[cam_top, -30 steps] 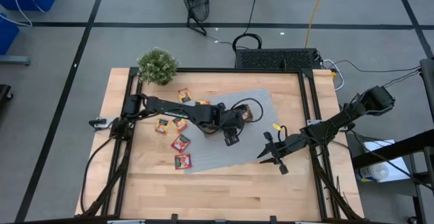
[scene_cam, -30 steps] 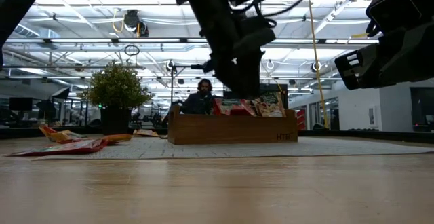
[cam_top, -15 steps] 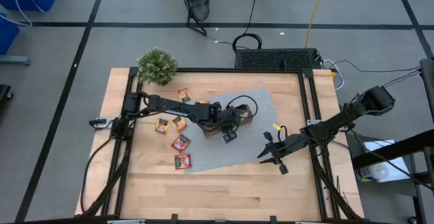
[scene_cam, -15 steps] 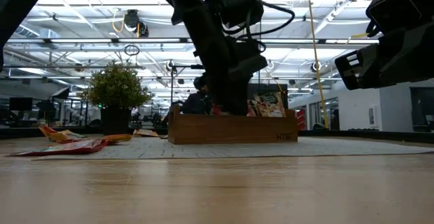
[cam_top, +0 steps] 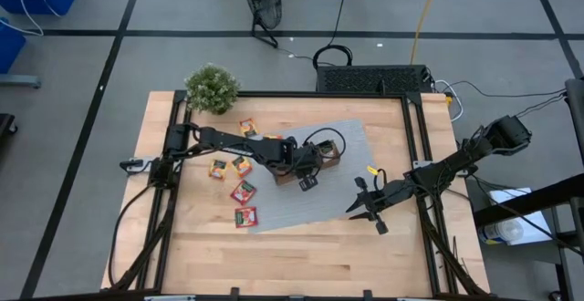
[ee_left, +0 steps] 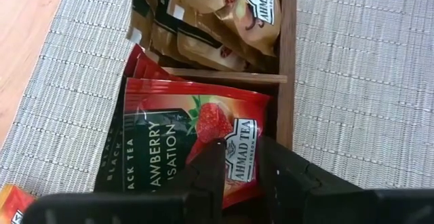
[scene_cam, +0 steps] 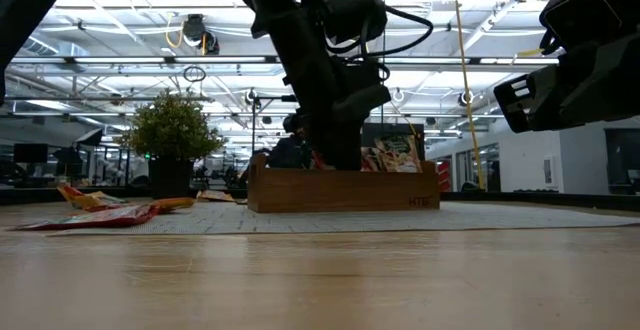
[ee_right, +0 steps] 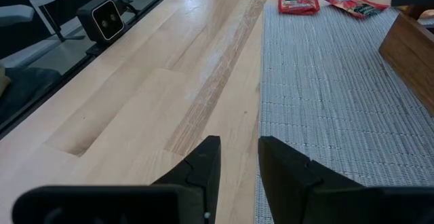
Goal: Pick & Place Tea
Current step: Put the red tea bag into the middle section of the wooden organizer
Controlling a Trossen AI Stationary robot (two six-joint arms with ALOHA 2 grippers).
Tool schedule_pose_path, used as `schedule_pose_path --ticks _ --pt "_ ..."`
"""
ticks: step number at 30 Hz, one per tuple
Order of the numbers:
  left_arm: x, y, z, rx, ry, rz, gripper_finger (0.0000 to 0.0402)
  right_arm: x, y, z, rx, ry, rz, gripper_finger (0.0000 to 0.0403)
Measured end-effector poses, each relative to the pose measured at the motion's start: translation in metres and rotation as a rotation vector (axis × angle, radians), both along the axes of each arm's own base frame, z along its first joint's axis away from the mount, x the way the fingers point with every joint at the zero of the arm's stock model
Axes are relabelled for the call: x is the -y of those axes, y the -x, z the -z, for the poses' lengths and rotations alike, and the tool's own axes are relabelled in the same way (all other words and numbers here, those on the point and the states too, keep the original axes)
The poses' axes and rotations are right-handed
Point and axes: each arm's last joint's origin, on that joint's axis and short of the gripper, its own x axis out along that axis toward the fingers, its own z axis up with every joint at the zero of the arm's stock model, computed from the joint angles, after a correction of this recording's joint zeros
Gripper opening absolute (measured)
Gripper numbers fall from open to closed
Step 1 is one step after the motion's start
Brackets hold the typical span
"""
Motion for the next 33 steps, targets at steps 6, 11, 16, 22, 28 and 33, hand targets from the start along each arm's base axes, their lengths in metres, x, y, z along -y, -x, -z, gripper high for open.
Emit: schedule_pose_path --ticks 6,11,16,22,28,33 --pt "-0.001 0.001 0.003 -0.023 0.001 -0.003 0.0092 0.0 0.0 0.0 0.0 0.0 0.0 0.0091" --pt "-0.003 0.002 0.014 -0.075 0.001 -0.004 0.0092 0.0 0.0 0.0 -0.001 0.001 0.0 0.0091" --pt "-0.003 0.001 0.018 -0.084 0.0 -0.002 0.0092 0.0 0.0 0.0 -0.004 0.002 0.001 0.0091" --pt "-0.003 0.001 0.019 -0.084 0.003 -0.009 0.0092 0.0 0.0 0.0 -0.001 0.001 0.001 0.0091" --pt "-0.004 0.004 0.021 -0.117 -0.054 -0.062 0.0092 0.0 0.0 0.0 -0.001 0.001 0.001 0.0091" --pt "-0.002 0.004 0.021 -0.115 -0.101 -0.07 0.0092 0.0 0.0 0.0 -0.001 0.001 0.001 0.0091"
